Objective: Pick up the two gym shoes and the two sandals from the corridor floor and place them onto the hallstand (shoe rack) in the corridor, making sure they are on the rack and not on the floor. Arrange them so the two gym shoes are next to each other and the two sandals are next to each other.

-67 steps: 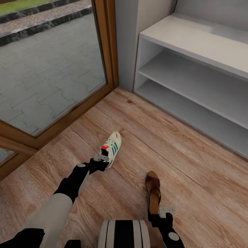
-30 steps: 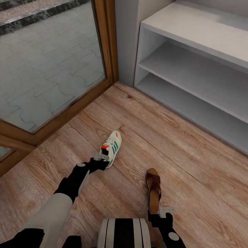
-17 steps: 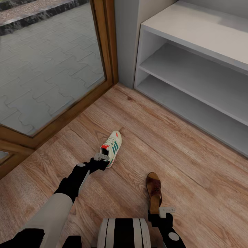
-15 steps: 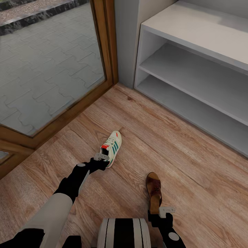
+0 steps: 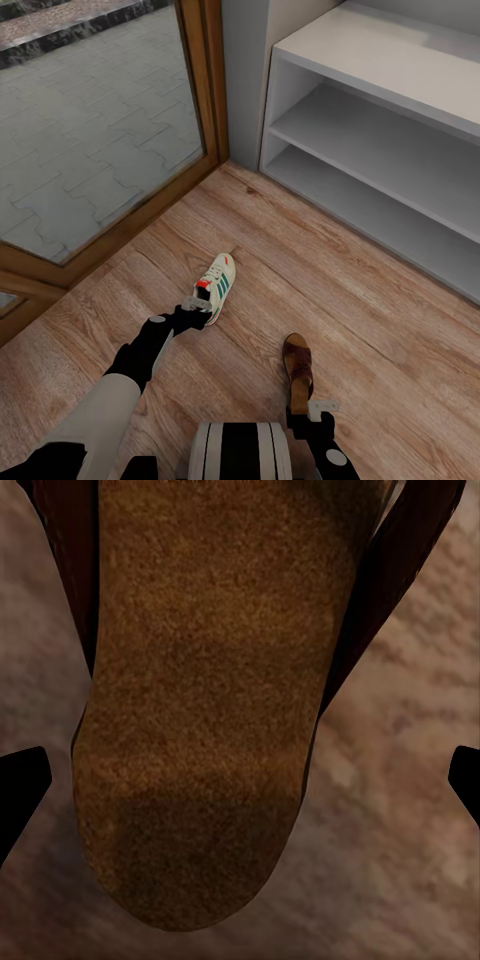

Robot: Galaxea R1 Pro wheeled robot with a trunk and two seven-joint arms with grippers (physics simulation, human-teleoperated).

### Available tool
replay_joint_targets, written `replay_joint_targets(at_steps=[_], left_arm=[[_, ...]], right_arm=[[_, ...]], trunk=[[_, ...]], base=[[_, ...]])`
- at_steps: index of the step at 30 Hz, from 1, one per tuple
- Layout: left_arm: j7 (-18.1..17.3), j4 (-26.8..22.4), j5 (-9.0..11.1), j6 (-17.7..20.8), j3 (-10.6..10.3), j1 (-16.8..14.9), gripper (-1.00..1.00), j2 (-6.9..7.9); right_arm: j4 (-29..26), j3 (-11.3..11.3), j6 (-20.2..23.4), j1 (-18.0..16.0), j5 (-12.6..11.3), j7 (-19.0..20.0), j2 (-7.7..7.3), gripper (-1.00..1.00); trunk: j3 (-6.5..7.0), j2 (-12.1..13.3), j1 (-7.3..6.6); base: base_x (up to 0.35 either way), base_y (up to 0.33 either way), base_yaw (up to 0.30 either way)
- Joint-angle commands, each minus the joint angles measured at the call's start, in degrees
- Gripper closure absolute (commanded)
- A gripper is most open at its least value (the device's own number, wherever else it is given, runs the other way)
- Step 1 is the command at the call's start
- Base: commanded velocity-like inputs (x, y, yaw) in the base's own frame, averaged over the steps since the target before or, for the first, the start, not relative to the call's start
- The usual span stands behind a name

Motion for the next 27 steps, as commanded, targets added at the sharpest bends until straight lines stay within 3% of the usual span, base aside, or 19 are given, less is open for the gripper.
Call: replay_joint_targets(at_steps=[1,6,14,22,27], left_arm=[[-0.25,0.35,-1.85,0.09,0.24,0.01,1.00,0.02],[-0.18,-1.21,-1.91,0.29,-0.07,-0.03,1.00,0.07],[-0.15,-8.51,-1.73,1.71,-0.85,0.01,1.00,0.08],[-0.15,-10.54,-1.68,4.70,-1.07,0.01,1.00,0.08],[-0.15,-10.78,-1.71,5.14,-1.15,0.01,1.00,0.08]], right_arm=[[-0.01,0.13,0.05,-0.01,0.41,-0.37,-0.01,-1.00],[-0.01,0.13,0.05,-0.01,0.41,-0.37,-0.01,-1.00],[-0.04,0.13,0.05,-0.01,0.41,-0.36,-0.01,-1.00],[-0.09,0.13,0.06,-0.01,0.41,-0.36,-0.01,-1.00],[-0.10,0.13,0.05,-0.01,0.41,-0.36,-0.01,-1.00]], trunk=[[-0.03,-0.01,0.00],[-0.03,-0.01,0.00],[-0.03,-0.01,0.00],[-2.02,-0.11,0.21],[-2.39,-0.11,0.21]], base=[[0.000,0.000,0.000],[0.000,0.000,0.000],[0.000,0.000,0.000],[0.000,0.000,0.000],[0.000,0.000,0.000]])
